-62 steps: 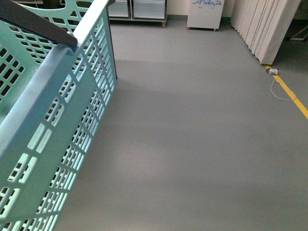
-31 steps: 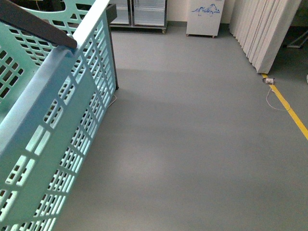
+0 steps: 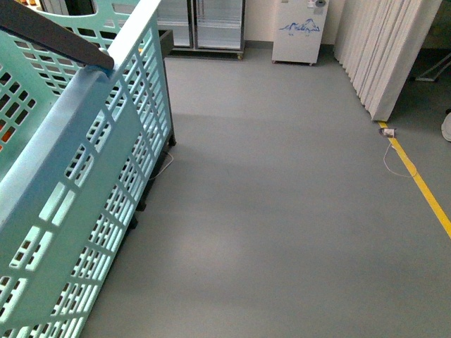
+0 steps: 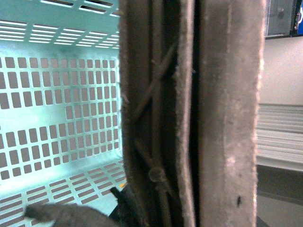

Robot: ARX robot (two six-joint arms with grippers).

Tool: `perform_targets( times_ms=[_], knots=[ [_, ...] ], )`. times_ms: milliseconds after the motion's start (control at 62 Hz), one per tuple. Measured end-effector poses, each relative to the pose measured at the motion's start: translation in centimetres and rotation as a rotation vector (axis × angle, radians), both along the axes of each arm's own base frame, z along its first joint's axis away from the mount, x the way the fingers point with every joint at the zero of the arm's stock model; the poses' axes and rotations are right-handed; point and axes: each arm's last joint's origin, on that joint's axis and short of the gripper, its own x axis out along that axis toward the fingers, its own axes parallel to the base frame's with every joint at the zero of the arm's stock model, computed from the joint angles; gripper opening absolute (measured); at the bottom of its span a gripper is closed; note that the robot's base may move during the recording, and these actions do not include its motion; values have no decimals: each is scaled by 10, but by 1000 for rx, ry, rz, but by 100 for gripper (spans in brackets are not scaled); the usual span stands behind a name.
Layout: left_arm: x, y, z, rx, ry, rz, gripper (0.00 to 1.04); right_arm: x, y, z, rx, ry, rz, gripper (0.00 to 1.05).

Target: Pick lemon and mango into basket

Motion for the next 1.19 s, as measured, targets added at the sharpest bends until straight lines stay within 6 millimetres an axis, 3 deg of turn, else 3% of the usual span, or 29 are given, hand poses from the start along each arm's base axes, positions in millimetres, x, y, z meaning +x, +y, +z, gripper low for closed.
perform_targets(
  times_ms=[1193],
  knots=[
    [0, -1, 0, 0, 3, -5, 14, 0, 0, 0, 0, 0, 0, 96]
  ],
)
